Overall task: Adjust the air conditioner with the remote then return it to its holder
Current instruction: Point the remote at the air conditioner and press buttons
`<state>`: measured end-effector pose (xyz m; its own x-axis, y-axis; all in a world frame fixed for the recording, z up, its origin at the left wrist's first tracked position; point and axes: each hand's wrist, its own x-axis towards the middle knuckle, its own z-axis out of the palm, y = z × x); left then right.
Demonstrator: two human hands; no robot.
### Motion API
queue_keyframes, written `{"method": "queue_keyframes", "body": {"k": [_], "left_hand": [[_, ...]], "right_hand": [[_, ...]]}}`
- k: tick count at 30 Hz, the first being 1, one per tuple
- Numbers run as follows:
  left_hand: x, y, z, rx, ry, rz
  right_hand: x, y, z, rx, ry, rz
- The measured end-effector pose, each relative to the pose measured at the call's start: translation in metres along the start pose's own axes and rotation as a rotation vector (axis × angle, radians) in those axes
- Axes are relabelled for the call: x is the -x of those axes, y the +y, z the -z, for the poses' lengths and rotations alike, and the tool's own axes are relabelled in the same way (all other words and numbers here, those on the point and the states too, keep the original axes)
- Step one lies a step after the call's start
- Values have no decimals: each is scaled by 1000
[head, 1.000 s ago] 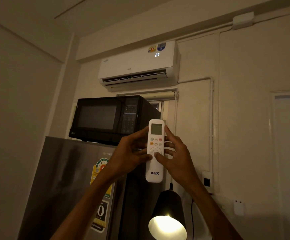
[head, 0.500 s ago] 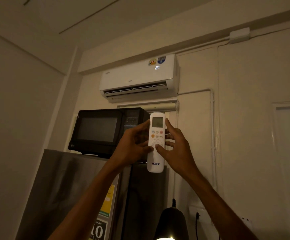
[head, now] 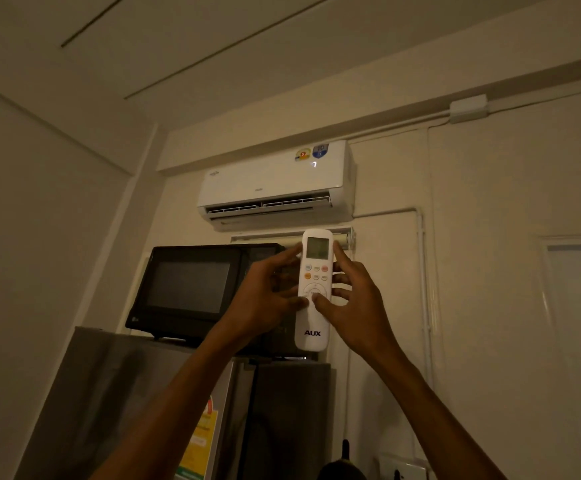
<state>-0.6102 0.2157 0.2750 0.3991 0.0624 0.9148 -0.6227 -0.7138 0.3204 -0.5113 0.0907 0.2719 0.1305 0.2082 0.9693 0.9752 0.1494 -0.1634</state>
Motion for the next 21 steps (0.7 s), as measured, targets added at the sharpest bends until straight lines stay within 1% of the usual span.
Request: {"method": "queue_keyframes", "body": {"k": [12,21], "left_hand": [[-9,0,-17,-20,23,-12],[-15,-5,-53,-26,-10,3]], "right_hand": [[-6,14,14,30,8,32],[3,43,40,57,-3,48]]}}
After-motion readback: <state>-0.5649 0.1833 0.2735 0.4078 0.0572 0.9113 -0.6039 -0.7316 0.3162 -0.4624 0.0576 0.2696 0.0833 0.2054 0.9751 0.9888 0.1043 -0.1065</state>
